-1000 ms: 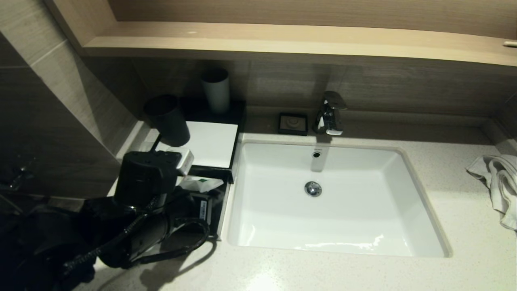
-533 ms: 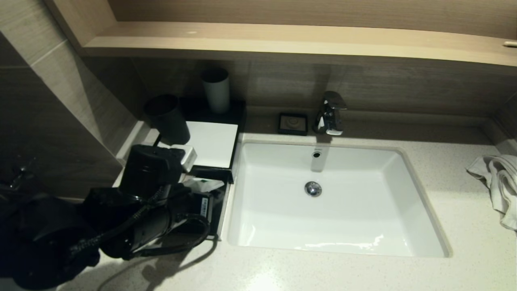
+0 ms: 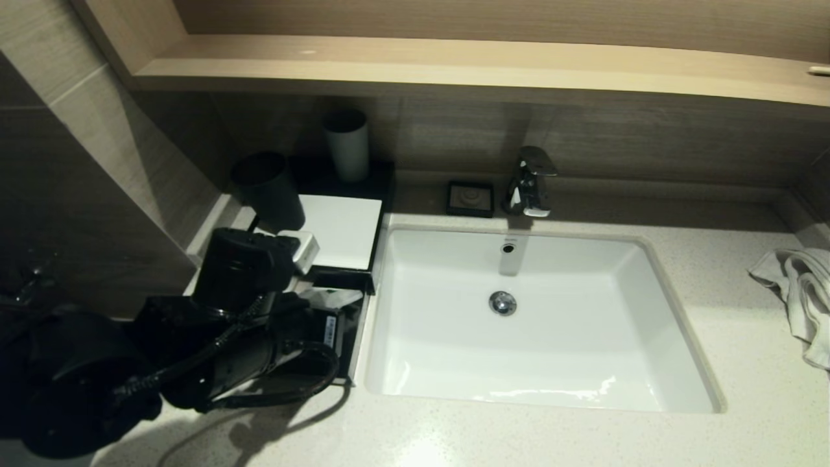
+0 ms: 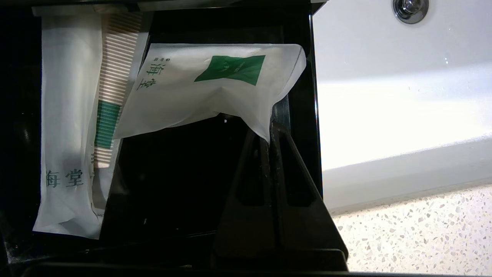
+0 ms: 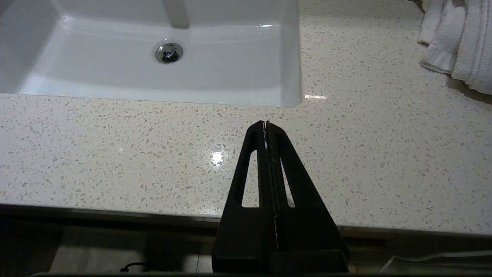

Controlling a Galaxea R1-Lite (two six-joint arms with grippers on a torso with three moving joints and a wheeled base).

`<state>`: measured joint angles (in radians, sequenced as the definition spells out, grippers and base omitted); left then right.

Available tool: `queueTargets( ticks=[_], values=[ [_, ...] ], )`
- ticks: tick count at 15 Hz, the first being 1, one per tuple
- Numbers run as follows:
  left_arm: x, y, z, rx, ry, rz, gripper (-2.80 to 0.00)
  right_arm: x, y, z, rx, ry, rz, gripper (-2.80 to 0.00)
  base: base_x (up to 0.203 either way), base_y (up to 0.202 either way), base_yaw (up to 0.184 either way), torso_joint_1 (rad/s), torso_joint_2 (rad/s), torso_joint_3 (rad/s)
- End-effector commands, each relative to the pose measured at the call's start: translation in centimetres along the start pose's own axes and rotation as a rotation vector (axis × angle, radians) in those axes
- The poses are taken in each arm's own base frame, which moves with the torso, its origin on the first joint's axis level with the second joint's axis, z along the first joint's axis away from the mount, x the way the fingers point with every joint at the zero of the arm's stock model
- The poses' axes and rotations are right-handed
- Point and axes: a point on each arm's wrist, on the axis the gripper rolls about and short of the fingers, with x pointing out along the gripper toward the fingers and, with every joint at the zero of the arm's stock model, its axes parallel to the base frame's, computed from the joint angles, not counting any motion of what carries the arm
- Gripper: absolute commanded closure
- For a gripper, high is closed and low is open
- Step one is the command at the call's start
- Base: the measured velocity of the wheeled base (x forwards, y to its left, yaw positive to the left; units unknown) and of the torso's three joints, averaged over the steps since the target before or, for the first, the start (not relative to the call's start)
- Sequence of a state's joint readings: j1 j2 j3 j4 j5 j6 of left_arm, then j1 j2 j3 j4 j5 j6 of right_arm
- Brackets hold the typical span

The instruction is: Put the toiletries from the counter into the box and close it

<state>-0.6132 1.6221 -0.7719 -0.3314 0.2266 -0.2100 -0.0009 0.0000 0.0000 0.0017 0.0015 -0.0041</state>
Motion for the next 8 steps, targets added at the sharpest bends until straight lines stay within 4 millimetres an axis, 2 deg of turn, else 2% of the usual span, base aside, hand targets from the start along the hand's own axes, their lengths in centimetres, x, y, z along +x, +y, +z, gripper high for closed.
queueTargets(
  ticks=[1,8],
  values=[
    [0.09,-0.01,0.24,-0.006,-0.007,0.003,0.0,0.0,0.0,0.0,-0.001,0.0,0.0,0.0,0.0,0.0,0.0,0.0,0.0,0.0],
    [0.26,0.35,0.42,-0.013,-0.015,0.02,0.0,0.0,0.0,0.0,-0.001,0.0,0.001,0.0,0.0,0.0,0.0,0.0,0.0,0.0]
  ],
)
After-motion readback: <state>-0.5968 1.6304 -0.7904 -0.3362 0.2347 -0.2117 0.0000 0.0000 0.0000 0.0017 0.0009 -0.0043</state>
